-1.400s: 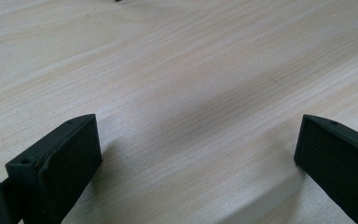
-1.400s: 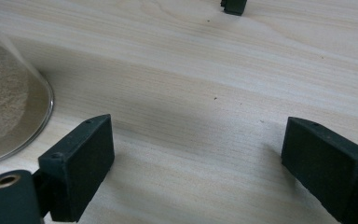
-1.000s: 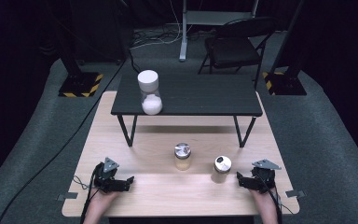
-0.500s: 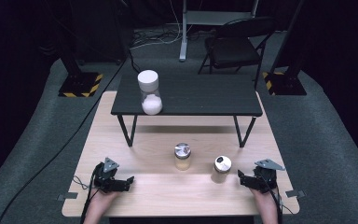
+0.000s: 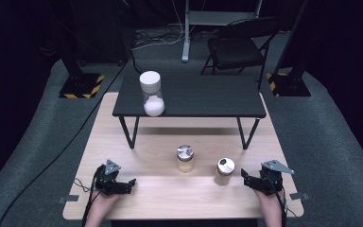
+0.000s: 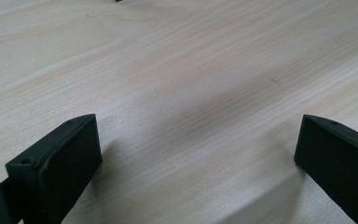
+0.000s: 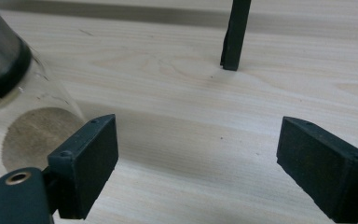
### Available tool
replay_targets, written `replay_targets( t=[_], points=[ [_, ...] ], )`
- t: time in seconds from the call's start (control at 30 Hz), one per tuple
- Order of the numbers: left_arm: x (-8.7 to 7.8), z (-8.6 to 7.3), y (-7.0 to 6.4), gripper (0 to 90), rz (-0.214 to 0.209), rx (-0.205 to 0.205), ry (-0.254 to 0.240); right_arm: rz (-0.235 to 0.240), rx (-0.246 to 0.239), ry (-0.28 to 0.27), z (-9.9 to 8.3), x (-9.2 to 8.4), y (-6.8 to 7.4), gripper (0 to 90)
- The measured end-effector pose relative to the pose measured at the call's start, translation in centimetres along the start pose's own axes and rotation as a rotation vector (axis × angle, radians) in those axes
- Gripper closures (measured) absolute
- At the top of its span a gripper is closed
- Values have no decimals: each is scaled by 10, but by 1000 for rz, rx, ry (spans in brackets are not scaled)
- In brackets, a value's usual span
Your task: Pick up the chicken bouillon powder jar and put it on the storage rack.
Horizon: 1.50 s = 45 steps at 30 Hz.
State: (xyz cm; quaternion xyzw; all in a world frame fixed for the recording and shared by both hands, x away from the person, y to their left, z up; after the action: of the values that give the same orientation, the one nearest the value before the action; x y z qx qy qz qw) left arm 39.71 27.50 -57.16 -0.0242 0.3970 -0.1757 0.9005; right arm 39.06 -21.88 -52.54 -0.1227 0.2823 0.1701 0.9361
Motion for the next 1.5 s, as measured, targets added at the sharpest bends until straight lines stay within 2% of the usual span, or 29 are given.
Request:
replay_targets(
  t=[0.53, 0.93, 1.2, 1.5],
  points=[
    [0, 0, 0, 2, 1, 0, -1, -5, -6, -48, 23, -10, 5, 127],
    [0, 0, 0, 2, 2, 0, -2, -1, -19, -85, 49, -20, 14, 128],
    [0, 0, 0, 2, 2, 0, -2, 9, -27, -101, 60, -23, 23, 128],
    [0, 0, 0, 2, 2, 0, -2, 31, -44, -122, 72, -25, 39, 127]
  ],
)
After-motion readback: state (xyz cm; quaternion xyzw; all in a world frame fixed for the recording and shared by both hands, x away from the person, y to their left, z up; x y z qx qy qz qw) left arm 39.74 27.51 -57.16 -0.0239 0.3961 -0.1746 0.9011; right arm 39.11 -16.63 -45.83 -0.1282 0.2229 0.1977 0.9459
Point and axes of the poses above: each handheld gripper's, and its own axes: x roughly forward along the jaws, z roughly out of its top, y roughly to its left, the point moved 6 cm from there along x, roughly forward along the jaws, and after that the axes turned 15 degrees about -x, right-handed, at the moved point
